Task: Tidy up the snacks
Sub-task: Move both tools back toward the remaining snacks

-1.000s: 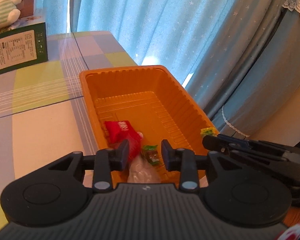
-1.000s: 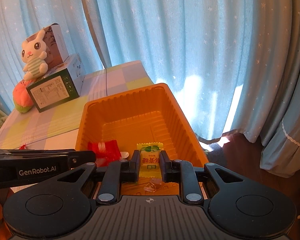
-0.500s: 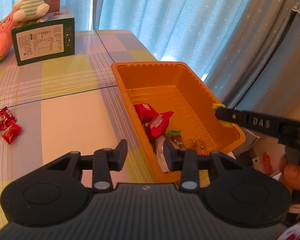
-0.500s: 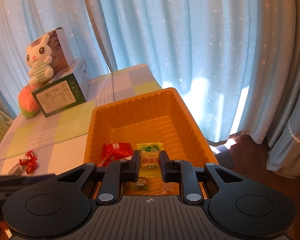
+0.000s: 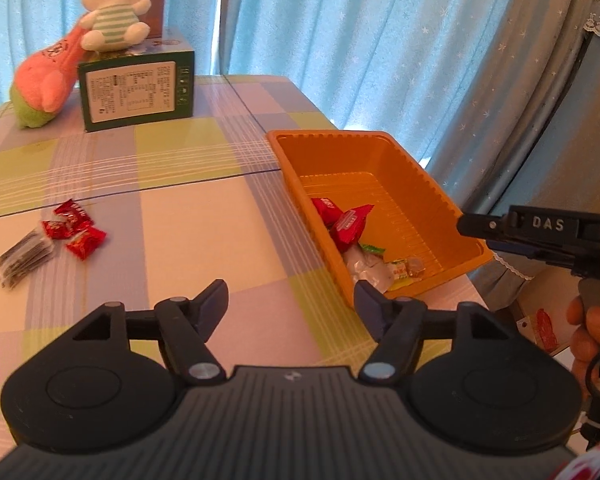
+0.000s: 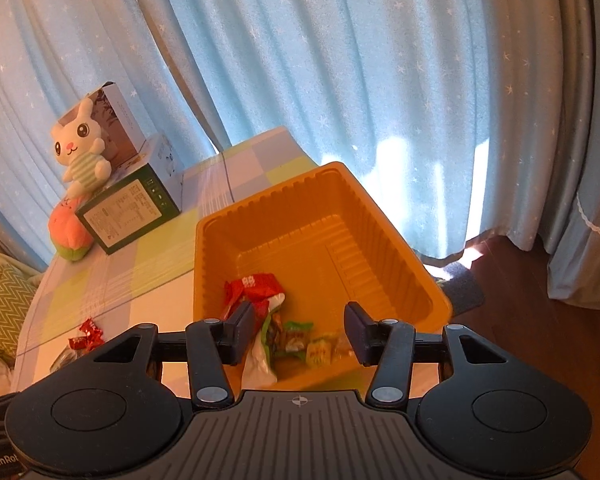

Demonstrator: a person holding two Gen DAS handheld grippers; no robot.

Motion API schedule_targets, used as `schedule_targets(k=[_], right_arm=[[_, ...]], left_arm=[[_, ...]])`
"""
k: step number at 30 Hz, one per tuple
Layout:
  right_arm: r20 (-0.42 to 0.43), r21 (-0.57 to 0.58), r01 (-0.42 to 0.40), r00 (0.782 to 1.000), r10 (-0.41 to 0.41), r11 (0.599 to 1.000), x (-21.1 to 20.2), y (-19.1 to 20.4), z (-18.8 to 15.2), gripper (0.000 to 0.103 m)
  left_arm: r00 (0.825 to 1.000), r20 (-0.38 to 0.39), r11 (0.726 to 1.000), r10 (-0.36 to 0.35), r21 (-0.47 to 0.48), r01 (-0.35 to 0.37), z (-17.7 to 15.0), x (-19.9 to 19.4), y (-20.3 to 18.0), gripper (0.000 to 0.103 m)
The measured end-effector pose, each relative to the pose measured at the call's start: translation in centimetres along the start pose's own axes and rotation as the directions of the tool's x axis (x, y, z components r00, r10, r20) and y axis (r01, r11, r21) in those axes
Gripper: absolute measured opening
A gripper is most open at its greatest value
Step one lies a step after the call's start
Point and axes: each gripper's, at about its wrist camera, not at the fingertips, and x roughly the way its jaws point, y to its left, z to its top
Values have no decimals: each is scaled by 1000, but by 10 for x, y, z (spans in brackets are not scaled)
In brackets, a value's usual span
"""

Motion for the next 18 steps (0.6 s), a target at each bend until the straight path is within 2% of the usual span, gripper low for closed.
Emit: schedule_targets(k=[7, 18], right_arm=[[-24, -37, -15, 1000, 14, 999, -29, 30, -35, 50], [-70, -112, -78, 995, 70, 991, -45, 85, -75, 51]], left_arm=[[999, 21, 999, 26, -31, -26, -22, -41, 21, 73], [994, 48, 993, 95, -74, -91, -51, -98, 66, 73]])
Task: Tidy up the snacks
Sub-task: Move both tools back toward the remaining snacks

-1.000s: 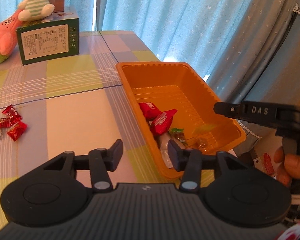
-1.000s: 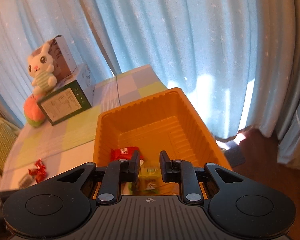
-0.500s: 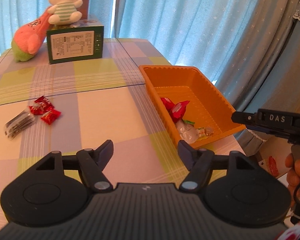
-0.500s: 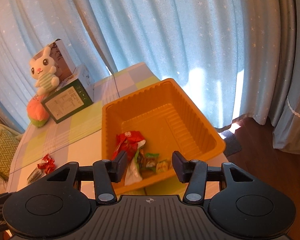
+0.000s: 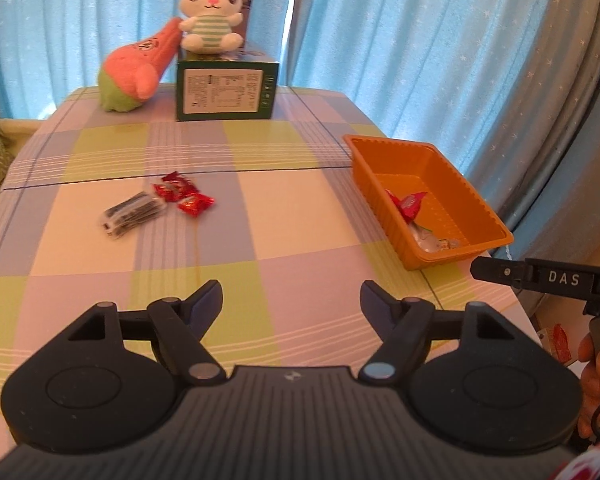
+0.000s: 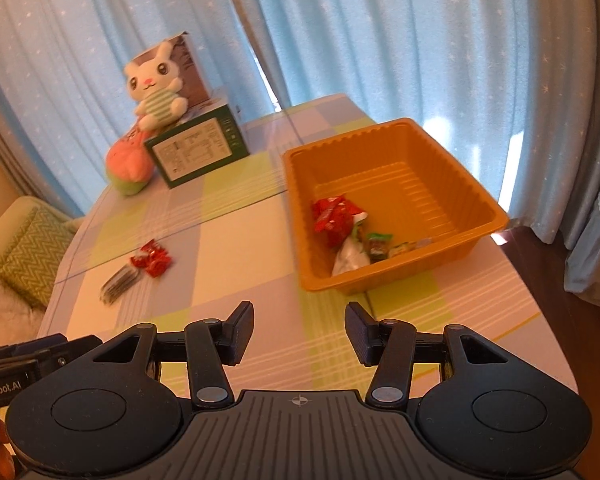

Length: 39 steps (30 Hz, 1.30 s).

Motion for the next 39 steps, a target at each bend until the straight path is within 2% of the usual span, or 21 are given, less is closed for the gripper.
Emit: schedule_targets(k=[11, 25, 39], right_arm=[[-30, -76, -43, 999, 41, 996, 8, 42, -11, 52], [-55, -113, -60, 997, 54, 992, 23, 64, -12, 52], [-71, -165, -105, 993, 94, 981, 77, 109, 0, 52]], left_arm=[[997, 9, 996, 72, -55, -71, -8, -23, 44, 76], [995, 10, 992, 96, -81, -95, -8, -22, 69, 78], [993, 18, 993, 113, -23, -112, 32, 11, 117, 78]])
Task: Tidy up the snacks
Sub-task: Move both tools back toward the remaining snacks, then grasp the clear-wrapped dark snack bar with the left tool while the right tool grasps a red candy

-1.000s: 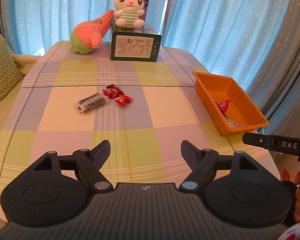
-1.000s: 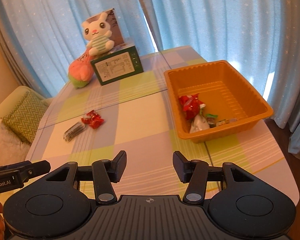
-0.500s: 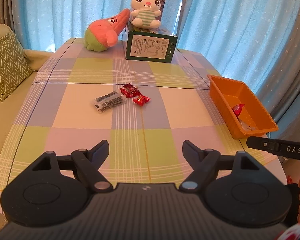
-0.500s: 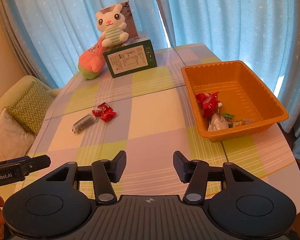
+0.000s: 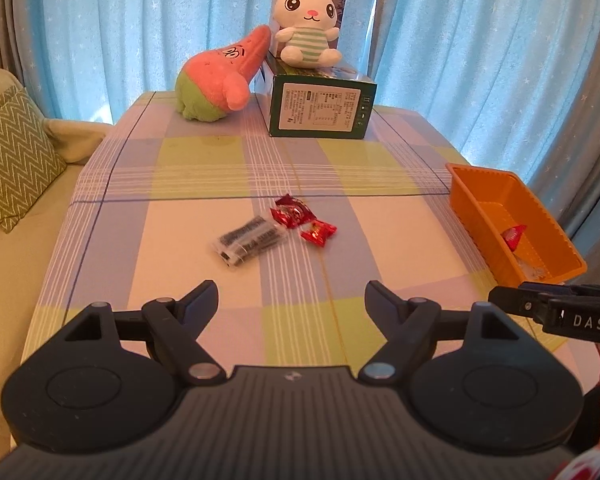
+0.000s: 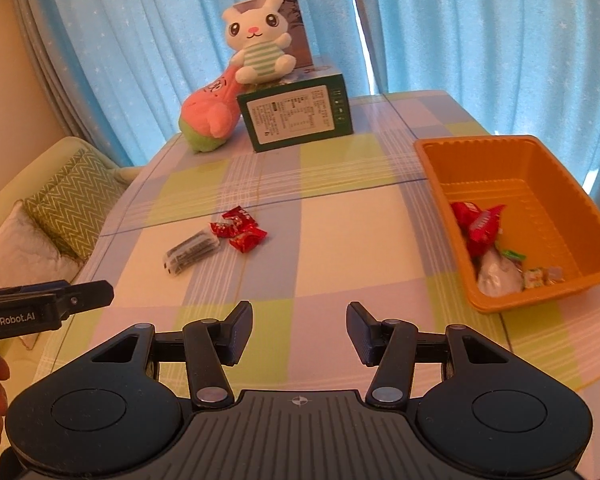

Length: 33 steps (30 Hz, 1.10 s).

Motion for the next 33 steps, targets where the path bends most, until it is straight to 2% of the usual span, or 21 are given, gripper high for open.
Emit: schedule_targets(k=[6, 10, 17, 22, 26, 28, 33], right_arm=[[-15, -5, -12, 1000, 12, 1000, 43, 13, 15, 52], [-32, 8, -18, 999, 19, 1000, 77, 19, 23, 52], [-64, 11, -15, 998, 16, 1000, 128, 25, 33, 52], [-65, -4, -14, 998, 14, 1000, 152, 29, 40, 52], [-71, -14, -16, 997, 15, 1000, 167, 31, 44, 52], [-74, -20, -14, 997, 13, 1000, 173, 32, 46, 52], [-83, -26, -18, 996, 16, 1000, 188, 33, 48, 52]], left_arm=[[1000, -27, 997, 5, 78, -3, 17, 39, 22, 78], [998, -53, 992, -25, 122, 32, 26, 70, 37, 78], [995, -89, 980, -37, 194, 54, 34, 124, 55, 76], [990, -124, 966, -62, 242, 91, 37, 162, 59, 64], [985, -147, 948, -95, 289, 134, 37, 183, 54, 58], [982, -153, 940, -111, 305, 153, 38, 192, 52, 48], [976, -175, 937, -127, 303, 176, 38, 205, 50, 43]])
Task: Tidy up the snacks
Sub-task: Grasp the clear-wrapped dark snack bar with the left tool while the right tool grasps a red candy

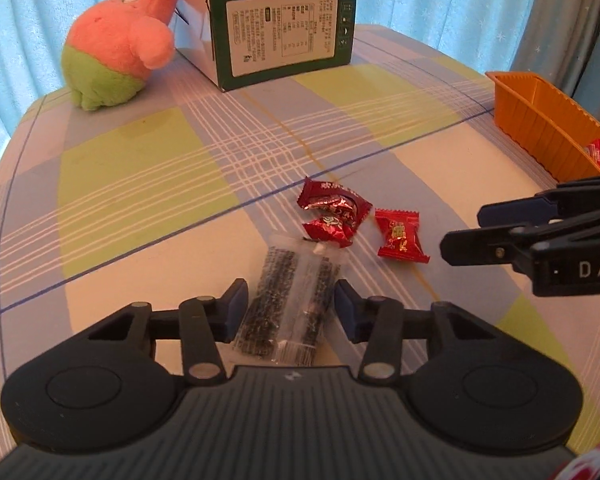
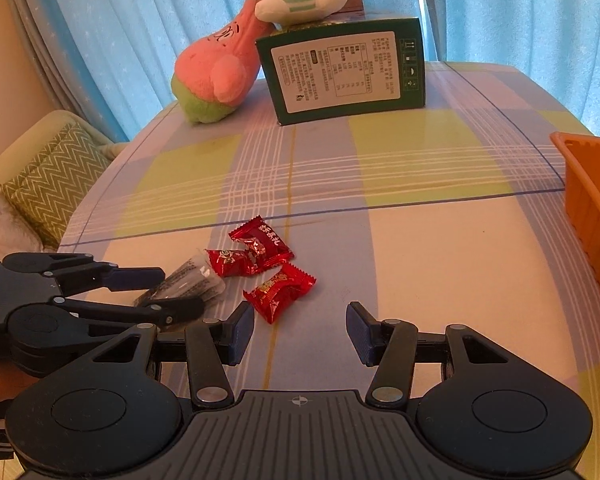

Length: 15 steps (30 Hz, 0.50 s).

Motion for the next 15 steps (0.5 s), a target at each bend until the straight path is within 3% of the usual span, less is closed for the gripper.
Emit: schedule_targets(k=[2, 9, 11, 15], right_arm=[[-2, 4, -5, 1000, 5, 1000, 6, 1, 1, 52], [-1, 22, -17, 1000, 17, 1000, 28, 9, 6, 51], [-14, 23, -9, 1000, 9, 1000, 35, 12, 7, 41], [-8, -13, 28, 1000, -28, 1000, 43, 20, 9, 39]], left_arm=[[1000, 4, 1000, 6, -8, -6, -3, -1, -1, 39], [995, 8, 971, 97, -220, -93, -24, -23, 1, 35], [993, 15, 961, 115, -254, -108, -32, -28, 0, 35], [991, 29, 954, 129, -276, -116, -39, -34, -3, 35]])
